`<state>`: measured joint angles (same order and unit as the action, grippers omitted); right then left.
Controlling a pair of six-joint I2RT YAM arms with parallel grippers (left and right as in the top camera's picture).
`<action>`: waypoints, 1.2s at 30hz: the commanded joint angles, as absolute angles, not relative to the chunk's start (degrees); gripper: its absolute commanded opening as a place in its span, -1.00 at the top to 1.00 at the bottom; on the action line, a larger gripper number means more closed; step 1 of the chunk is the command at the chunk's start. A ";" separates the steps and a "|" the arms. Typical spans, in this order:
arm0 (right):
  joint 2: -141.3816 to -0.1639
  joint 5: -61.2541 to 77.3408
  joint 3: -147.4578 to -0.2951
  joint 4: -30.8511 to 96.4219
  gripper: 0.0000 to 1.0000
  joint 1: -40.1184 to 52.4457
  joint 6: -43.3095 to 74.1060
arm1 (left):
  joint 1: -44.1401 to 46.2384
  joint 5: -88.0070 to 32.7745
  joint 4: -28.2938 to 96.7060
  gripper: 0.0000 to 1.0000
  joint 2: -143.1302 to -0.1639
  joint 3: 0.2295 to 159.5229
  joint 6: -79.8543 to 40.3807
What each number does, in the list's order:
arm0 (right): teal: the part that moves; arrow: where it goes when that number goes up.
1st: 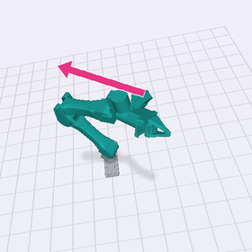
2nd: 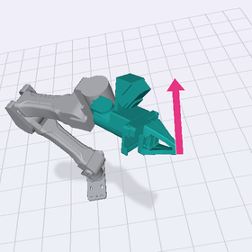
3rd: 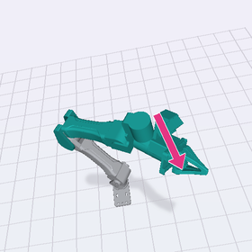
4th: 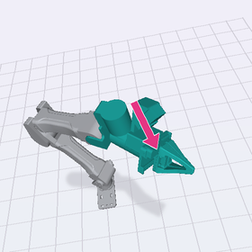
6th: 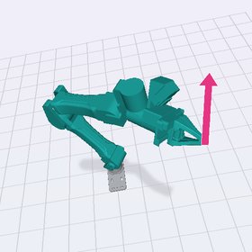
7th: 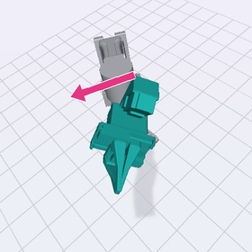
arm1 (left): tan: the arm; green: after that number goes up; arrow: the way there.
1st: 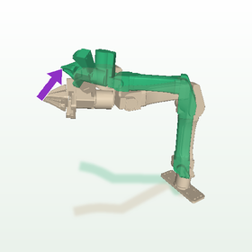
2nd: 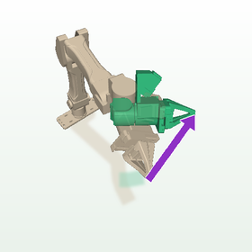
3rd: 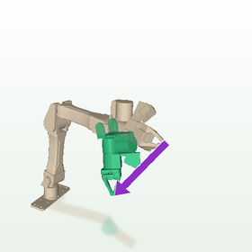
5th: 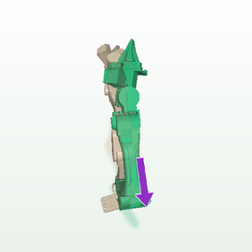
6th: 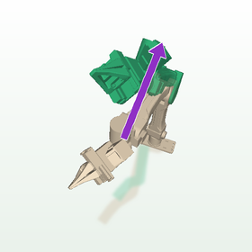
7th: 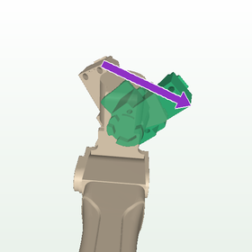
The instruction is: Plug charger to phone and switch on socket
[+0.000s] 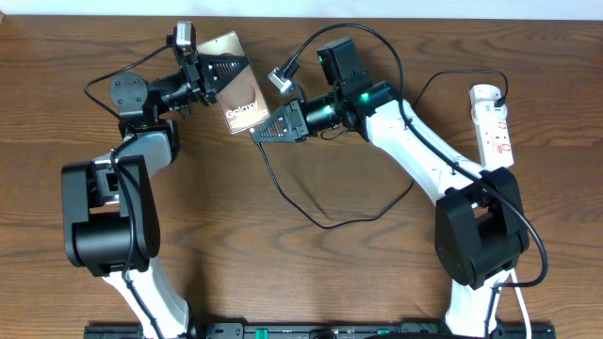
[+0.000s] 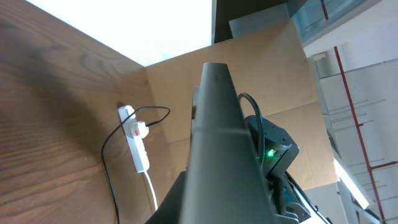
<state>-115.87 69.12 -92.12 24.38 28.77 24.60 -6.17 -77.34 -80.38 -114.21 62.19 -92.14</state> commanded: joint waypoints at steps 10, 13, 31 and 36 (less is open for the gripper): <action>-116.16 65.08 -92.99 22.57 0.98 29.34 24.60 | -0.30 -86.32 -81.54 0.86 -113.10 62.89 -93.43; -116.16 64.75 -92.99 24.10 0.98 29.34 22.50 | -0.80 -86.30 -81.52 0.86 -113.10 62.89 -93.06; -123.46 15.90 -92.38 47.37 0.98 32.42 16.27 | -7.38 -86.35 -81.52 0.85 -113.10 62.89 -93.08; -126.41 9.15 -92.38 47.48 0.98 33.47 17.43 | -7.38 -86.35 -81.49 0.86 -113.10 62.89 -93.08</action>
<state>-125.01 17.50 -92.25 47.35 32.69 16.23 -7.40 -85.69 -80.86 -114.21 62.39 -92.79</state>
